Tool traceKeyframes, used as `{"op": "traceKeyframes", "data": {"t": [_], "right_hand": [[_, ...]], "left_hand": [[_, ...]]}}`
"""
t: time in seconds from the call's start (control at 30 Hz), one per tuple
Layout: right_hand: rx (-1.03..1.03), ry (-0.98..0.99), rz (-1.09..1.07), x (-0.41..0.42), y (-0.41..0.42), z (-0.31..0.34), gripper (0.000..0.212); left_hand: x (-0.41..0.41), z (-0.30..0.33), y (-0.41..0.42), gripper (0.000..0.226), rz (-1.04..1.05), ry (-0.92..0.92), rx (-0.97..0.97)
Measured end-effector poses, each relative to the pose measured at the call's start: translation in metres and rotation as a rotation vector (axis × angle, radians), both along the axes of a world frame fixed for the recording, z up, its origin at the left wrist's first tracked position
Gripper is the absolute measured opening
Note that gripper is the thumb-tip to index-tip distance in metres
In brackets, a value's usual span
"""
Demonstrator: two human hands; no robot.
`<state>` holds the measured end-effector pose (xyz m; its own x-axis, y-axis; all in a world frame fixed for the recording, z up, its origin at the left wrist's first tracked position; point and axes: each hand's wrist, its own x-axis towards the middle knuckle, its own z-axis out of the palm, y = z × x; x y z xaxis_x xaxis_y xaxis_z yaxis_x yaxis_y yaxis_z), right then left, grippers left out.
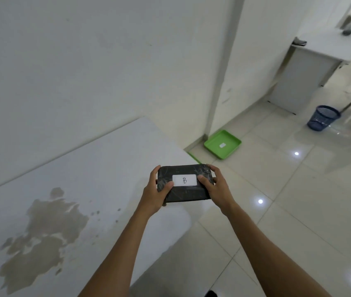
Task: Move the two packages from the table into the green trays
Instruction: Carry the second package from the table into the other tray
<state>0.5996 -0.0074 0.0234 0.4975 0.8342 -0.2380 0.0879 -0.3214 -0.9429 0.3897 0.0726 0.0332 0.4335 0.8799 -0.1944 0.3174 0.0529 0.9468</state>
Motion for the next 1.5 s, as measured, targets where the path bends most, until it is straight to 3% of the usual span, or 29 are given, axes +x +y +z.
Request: {"op": "traceKeyframes", "data": {"t": [0.4, 0.93, 1.23, 1.5], "right_hand": [[0.027, -0.041, -0.095, 0.246, 0.002, 0.004, 0.054], [-0.014, -0.066, -0.046, 0.559, 0.168, -0.001, 0.048], [-0.015, -0.060, 0.138, 0.707, 0.307, -0.016, 0.052], [-0.078, -0.064, 0.436, 0.822, 0.433, -0.027, 0.054]], "left_hand": [[0.253, 0.005, 0.020, 0.071, -0.114, -0.023, 0.043], [0.564, -0.010, 0.176, 0.070, -0.049, -0.052, 0.017], [0.697, -0.026, 0.274, 0.069, 0.139, 0.011, 0.050], [0.804, -0.033, 0.338, 0.070, 0.404, 0.006, -0.044]]}}
